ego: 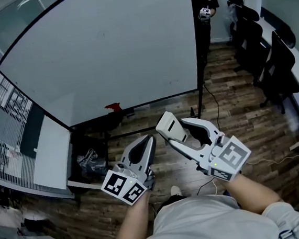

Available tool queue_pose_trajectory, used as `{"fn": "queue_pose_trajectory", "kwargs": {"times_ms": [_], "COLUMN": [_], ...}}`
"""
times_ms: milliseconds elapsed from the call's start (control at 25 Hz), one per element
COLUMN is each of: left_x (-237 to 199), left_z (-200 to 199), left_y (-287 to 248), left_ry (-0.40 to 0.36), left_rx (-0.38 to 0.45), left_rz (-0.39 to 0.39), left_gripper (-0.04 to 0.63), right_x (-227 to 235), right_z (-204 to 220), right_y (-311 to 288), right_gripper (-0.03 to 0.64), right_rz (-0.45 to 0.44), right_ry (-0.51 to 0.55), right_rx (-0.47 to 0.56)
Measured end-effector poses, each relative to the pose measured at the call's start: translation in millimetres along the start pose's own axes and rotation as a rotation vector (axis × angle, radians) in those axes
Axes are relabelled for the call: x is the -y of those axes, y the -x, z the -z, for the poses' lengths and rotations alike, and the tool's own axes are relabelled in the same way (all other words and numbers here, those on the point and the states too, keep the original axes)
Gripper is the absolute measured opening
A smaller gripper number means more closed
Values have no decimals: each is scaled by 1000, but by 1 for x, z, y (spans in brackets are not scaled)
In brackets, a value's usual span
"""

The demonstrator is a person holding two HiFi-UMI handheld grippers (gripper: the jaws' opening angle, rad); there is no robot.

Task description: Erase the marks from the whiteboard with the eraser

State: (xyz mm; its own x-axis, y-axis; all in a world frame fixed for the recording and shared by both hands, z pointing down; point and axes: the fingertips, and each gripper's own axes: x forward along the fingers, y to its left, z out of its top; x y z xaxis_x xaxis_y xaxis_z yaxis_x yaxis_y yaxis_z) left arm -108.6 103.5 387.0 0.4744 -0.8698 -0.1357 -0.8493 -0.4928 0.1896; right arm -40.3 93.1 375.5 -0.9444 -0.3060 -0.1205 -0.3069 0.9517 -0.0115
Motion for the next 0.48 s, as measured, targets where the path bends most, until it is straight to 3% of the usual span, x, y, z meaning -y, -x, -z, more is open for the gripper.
{"fn": "queue_pose_trajectory", "kwargs": {"times_ms": [480], "left_x": [92], "left_z": [14], "left_y": [8], "left_ry": [-3], "left_rx": [5], "left_rz": [-13], "left_gripper": [8], "right_x": [-25], "right_z": [-8], "right_y": [88], "right_gripper": [233], "right_rz": [-16], "right_ry": [-19], "right_rx": [-8]}}
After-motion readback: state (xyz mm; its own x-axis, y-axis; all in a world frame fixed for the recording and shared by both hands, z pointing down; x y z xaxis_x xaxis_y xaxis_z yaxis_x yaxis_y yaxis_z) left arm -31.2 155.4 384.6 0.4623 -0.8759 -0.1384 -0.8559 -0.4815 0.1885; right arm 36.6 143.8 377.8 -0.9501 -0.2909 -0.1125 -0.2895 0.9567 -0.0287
